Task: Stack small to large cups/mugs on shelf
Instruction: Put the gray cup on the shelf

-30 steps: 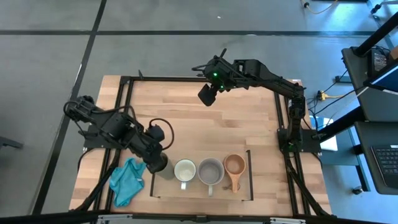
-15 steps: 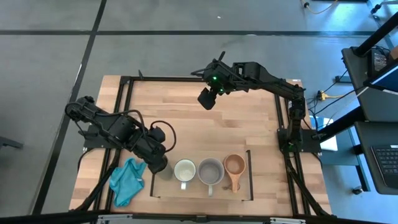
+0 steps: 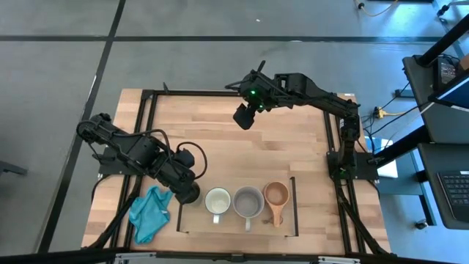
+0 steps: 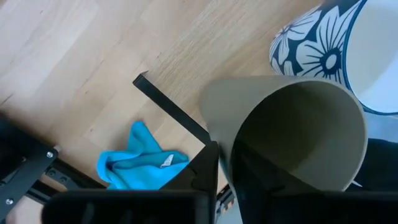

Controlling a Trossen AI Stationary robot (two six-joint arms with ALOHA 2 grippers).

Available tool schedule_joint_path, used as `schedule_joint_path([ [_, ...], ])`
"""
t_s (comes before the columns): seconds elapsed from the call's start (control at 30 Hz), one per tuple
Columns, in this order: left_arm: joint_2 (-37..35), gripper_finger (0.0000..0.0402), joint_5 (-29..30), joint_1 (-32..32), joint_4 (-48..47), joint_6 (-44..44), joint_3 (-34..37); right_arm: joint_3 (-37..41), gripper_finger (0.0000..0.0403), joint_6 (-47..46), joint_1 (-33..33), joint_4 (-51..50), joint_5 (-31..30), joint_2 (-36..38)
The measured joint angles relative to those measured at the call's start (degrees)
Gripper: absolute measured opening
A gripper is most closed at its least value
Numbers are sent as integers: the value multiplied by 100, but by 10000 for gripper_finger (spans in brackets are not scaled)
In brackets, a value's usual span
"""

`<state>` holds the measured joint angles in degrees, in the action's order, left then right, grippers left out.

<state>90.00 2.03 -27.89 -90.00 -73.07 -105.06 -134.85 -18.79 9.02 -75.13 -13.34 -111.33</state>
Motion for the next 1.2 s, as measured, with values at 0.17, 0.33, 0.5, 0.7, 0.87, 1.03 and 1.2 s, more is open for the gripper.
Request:
schedule_joint_path([
  [0.17,0,49,-117,1,0,1,0,0,228,31,0,-2,-1,0],
  [0.33,0,46,-245,-3,0,8,0,0,228,94,0,-2,-2,0],
  [0.5,0,44,-373,-38,8,10,0,0,228,94,2,0,-4,0],
  [0.7,0,44,-466,-40,264,118,0,0,228,105,20,0,-7,0],
  [0.87,0,44,-473,-40,310,124,0,0,228,105,22,0,-11,0],
  [1.03,0,44,-619,-40,310,123,0,0,228,104,22,2,-11,0],
  [1.2,0,44,-626,-40,337,84,0,0,228,98,24,0,-11,0],
])
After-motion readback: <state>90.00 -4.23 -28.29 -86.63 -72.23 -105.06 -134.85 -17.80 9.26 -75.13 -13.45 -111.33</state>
